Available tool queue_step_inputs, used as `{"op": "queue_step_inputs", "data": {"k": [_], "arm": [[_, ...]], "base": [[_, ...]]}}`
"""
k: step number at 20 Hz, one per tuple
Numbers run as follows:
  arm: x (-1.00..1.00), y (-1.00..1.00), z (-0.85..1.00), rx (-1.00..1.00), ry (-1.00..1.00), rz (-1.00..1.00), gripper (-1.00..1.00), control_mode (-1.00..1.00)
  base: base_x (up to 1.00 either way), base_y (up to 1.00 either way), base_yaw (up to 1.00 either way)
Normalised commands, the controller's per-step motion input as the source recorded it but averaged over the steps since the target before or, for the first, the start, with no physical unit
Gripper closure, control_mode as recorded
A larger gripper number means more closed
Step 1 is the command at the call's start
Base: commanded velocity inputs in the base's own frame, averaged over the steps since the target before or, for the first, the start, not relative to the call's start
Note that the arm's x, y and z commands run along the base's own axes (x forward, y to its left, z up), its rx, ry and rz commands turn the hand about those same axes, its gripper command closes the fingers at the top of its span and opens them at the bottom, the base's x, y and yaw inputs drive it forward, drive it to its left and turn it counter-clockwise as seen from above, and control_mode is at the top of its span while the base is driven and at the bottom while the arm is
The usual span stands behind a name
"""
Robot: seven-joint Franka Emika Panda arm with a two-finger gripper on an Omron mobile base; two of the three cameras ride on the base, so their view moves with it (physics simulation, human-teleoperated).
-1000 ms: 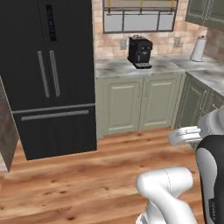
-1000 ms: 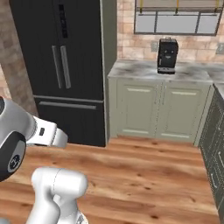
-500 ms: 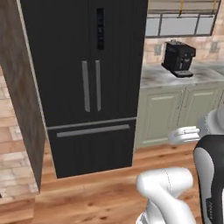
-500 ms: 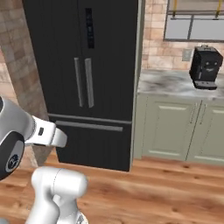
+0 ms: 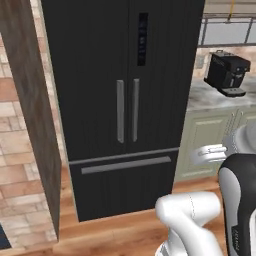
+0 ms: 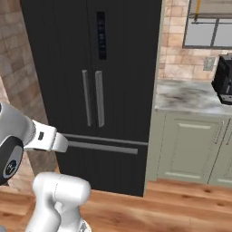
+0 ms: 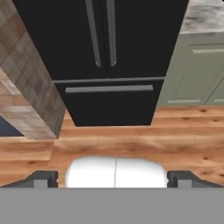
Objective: Retrieve the steak from the fridge and place it on the saucepan with marinade on the stove.
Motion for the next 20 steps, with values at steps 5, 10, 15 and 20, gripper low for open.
{"op": "queue_step_inputs", "data": {"k": [5, 10, 15, 20], "arm": [[0.0, 0.0, 0.0, 0.0, 0.0, 0.0, -1.0, 1.0], [0.0, 0.0, 0.0, 0.0, 0.0, 0.0, -1.0, 1.0], [0.0, 0.0, 0.0, 0.0, 0.0, 0.0, -1.0, 1.0], [0.0, 0.0, 0.0, 0.0, 0.0, 0.0, -1.0, 1.0]], "base": [[0.7, 0.03, 0.0], [0.53, 0.0, 0.0], [0.07, 0.0, 0.0], [0.0, 0.07, 0.0]]}}
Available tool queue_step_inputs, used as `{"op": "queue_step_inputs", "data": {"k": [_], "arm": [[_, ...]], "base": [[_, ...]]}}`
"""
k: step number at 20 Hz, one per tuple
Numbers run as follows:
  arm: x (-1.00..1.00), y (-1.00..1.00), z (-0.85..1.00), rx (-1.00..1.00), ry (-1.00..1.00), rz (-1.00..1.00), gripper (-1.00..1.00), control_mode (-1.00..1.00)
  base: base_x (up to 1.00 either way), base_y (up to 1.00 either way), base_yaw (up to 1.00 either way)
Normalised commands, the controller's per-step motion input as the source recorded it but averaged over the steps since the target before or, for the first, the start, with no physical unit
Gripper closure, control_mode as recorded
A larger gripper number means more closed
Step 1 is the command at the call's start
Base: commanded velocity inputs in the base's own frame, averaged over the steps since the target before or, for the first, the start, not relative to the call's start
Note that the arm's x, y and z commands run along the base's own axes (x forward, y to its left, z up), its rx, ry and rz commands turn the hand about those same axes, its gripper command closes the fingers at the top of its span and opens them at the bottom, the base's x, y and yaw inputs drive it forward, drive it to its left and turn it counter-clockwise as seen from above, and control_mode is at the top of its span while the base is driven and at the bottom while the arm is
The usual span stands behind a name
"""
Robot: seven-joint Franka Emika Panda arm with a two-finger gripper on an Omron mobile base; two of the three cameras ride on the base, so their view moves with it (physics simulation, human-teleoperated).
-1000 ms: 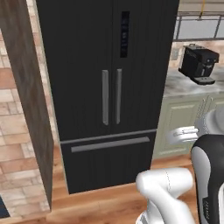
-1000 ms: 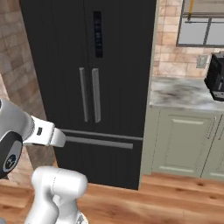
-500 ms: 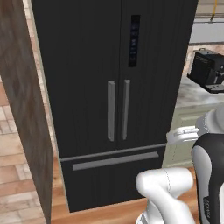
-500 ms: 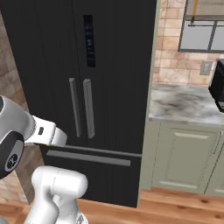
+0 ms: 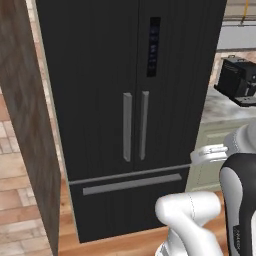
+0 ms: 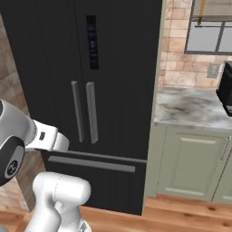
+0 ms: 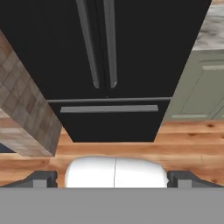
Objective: Retrieve the steak from the fridge and place it on the saucepan with marinade on the stove.
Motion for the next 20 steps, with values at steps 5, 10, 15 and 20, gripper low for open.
{"op": "queue_step_inputs", "data": {"k": [5, 10, 15, 20], "arm": [[0.0, 0.0, 0.0, 0.0, 0.0, 0.0, -1.0, 1.0], [0.0, 0.0, 0.0, 0.0, 0.0, 0.0, -1.0, 1.0], [0.0, 0.0, 0.0, 0.0, 0.0, 0.0, -1.0, 1.0], [0.0, 0.0, 0.0, 0.0, 0.0, 0.0, -1.0, 1.0]], "base": [[0.0, 0.33, 0.02], [-0.01, 0.37, 0.07], [-0.12, 0.09, 0.09], [-0.24, -0.06, 0.02]]}}
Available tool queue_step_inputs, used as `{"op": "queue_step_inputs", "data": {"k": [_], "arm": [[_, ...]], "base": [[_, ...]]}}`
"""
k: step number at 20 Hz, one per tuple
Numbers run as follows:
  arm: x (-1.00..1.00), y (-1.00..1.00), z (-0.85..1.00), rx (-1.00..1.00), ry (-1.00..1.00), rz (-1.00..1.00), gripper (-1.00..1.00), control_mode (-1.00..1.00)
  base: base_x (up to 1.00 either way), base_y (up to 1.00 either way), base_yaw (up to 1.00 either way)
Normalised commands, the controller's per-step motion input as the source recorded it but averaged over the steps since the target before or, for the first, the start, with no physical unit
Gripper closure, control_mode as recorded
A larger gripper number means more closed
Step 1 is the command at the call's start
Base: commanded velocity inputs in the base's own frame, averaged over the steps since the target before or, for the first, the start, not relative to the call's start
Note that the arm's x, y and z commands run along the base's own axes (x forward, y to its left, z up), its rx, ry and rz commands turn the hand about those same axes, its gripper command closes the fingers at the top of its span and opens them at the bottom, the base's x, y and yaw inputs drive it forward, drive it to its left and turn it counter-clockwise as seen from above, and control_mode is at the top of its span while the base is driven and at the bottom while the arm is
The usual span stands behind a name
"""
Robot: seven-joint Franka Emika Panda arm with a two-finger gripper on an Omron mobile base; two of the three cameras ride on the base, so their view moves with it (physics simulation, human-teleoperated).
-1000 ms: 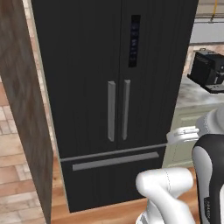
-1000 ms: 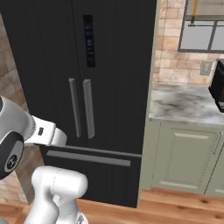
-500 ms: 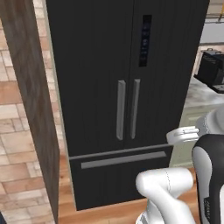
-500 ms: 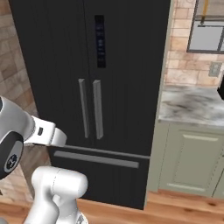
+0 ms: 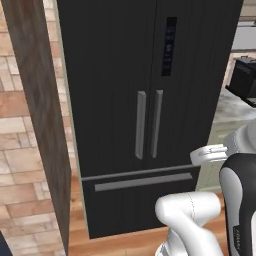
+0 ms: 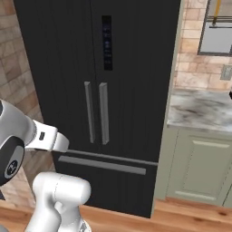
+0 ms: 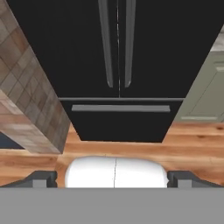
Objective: Retrieve the steak from the fridge and place it on the saucepan with marinade on the stove.
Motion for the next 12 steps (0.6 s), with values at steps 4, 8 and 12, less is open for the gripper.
{"op": "queue_step_inputs", "data": {"k": [4, 8, 12], "arm": [[0.0, 0.0, 0.0, 0.0, 0.0, 0.0, -1.0, 1.0], [0.0, 0.0, 0.0, 0.0, 0.0, 0.0, -1.0, 1.0], [0.0, 0.0, 0.0, 0.0, 0.0, 0.0, -1.0, 1.0]], "base": [[-0.31, -0.01, 0.0], [-0.32, 0.0, 0.0], [-0.28, 0.0, 0.0]]}}
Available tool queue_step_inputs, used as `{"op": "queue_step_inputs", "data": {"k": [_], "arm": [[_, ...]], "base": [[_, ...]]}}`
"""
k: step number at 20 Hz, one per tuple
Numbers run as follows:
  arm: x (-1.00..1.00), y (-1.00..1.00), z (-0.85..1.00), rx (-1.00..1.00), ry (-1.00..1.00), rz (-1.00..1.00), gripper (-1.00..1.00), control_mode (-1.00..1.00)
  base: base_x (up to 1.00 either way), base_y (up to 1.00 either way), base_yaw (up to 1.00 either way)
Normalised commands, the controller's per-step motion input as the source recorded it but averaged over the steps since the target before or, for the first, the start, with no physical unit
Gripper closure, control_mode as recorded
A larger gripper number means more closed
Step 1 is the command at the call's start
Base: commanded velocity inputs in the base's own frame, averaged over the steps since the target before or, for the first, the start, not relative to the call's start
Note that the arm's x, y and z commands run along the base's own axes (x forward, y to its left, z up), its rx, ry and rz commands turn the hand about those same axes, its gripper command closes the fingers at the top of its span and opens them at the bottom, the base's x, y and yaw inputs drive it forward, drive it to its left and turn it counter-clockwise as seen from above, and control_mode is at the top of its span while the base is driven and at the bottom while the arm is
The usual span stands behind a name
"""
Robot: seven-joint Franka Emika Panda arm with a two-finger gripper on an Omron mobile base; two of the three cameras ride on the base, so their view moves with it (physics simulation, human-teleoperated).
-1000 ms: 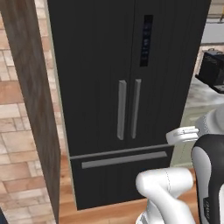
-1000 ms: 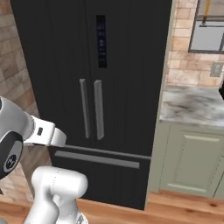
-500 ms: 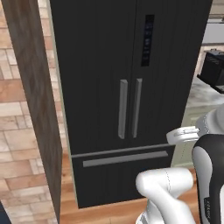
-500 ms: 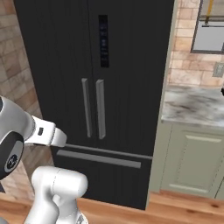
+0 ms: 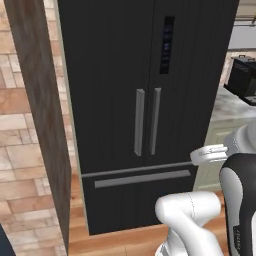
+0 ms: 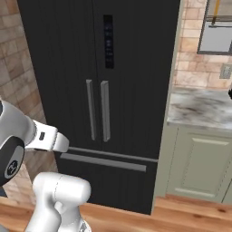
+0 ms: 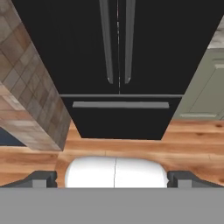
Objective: Retrieve the steak from the fridge and place it on the saucepan with marinade on the stove.
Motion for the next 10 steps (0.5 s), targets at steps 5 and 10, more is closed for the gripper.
{"op": "queue_step_inputs", "data": {"k": [5, 10], "arm": [[0.0, 0.0, 0.0, 0.0, 0.0, 0.0, -1.0, 1.0], [0.0, 0.0, 0.0, 0.0, 0.0, 0.0, -1.0, 1.0]], "base": [[-0.22, 0.0, 0.0], [-0.03, 0.0, 0.0]]}}
